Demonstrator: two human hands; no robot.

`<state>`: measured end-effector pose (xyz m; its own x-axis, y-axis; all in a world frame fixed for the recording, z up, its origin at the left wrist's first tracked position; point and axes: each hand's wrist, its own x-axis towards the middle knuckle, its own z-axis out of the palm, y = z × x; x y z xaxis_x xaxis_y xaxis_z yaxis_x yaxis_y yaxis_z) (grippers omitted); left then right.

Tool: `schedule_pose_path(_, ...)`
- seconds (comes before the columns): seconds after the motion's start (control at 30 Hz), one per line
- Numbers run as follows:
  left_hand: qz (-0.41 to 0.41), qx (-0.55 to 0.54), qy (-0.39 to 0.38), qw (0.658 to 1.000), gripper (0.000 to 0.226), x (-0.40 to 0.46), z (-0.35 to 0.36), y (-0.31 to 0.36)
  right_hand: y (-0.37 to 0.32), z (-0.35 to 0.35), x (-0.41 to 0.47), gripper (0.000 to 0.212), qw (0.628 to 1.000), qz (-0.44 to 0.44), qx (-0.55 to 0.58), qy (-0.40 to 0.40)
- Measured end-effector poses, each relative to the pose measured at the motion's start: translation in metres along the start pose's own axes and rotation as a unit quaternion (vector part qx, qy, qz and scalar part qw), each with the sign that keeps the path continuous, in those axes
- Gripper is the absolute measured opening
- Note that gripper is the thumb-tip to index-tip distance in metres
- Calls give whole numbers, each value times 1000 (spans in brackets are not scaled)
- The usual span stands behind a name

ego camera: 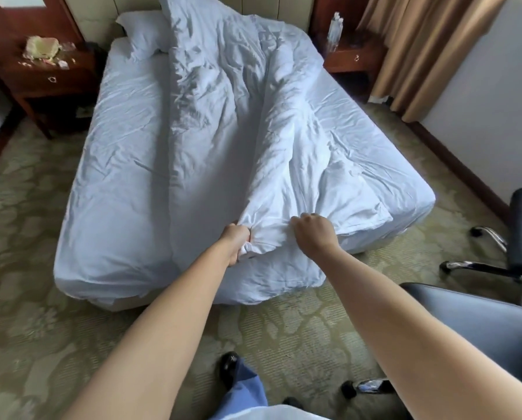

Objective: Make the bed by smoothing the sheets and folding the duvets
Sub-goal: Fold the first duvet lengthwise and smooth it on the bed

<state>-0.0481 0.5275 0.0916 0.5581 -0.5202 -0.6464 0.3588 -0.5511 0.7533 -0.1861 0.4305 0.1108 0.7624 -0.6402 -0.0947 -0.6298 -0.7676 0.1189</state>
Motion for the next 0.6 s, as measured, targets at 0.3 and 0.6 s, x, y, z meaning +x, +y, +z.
schedule_pose_path(0.3,-34,-15,-63,997,22,-49,-79,-6,-57,-53,-35,31,994,-113,-4,-9)
schedule_pose_path(0.6,-17,203,119,972,38,-25,-111,-64,-72,7,-41,57,966,-157,64,-197)
